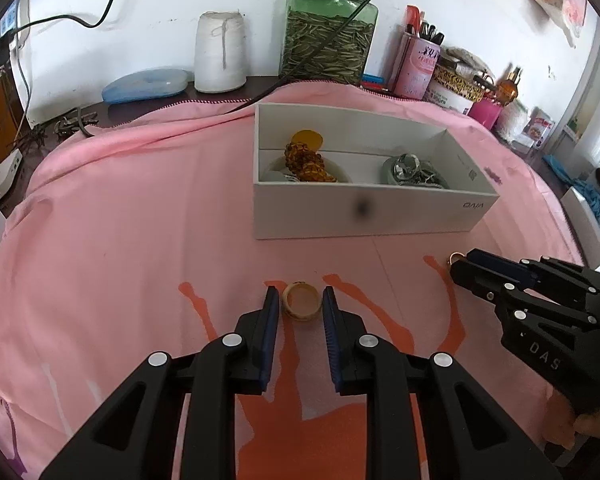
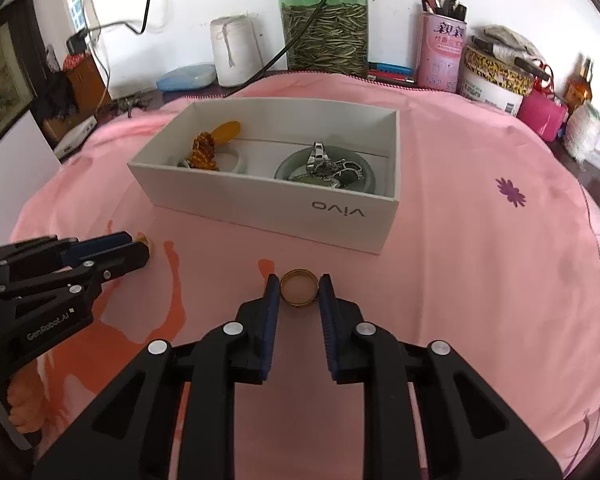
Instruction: Organize jewelry
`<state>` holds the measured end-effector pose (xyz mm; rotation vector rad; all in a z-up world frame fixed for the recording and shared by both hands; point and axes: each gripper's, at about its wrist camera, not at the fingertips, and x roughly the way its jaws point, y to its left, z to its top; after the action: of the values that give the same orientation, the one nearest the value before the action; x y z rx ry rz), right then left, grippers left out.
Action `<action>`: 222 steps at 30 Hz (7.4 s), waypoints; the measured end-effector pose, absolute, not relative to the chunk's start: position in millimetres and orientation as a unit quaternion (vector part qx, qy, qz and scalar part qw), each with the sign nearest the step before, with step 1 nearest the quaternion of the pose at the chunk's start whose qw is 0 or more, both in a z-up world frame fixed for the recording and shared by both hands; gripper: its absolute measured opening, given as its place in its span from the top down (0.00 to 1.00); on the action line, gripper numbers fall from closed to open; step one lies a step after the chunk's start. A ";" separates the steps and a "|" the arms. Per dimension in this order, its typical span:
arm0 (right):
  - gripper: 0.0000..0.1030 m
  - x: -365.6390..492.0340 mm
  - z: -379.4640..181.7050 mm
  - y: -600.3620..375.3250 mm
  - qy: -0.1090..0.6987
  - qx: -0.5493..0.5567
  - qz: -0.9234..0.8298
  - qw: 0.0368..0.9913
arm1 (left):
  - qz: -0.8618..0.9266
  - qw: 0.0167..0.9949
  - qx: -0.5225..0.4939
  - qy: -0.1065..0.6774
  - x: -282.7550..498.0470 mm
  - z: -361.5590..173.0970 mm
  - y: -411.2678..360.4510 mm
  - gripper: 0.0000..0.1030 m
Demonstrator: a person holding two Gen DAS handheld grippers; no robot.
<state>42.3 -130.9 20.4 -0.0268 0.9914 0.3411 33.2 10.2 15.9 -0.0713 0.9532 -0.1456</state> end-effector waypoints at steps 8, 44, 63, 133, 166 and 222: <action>0.81 38.2 38.3 -142.0 0.463 0.029 0.180 0.867 | -0.070 0.887 -0.049 0.454 33.6 21.9 18.9 0.79; 0.81 35.9 20.6 -124.7 0.487 -0.004 0.176 0.855 | -0.070 0.891 0.013 0.448 30.1 13.4 -10.2 0.79; 0.81 29.2 41.4 -129.7 0.457 0.011 0.178 0.872 | -0.045 0.914 0.051 0.400 15.5 29.3 -17.3 0.79; 0.68 110.7 57.5 -154.7 0.421 0.066 0.125 0.896 | 0.000 0.919 -0.043 0.391 108.0 57.8 -7.0 0.44; 0.07 30.5 81.9 -148.6 0.383 0.019 0.064 0.921 | 0.063 0.941 0.031 0.330 17.5 81.0 -6.4 0.06; 0.07 29.0 76.5 -150.6 0.403 0.026 0.065 0.913 | 0.058 0.936 0.033 0.345 21.0 69.5 -10.4 0.06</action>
<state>29.0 -150.6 76.5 0.0530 0.8303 0.1335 21.0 -10.4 69.5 0.0683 0.7057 0.1191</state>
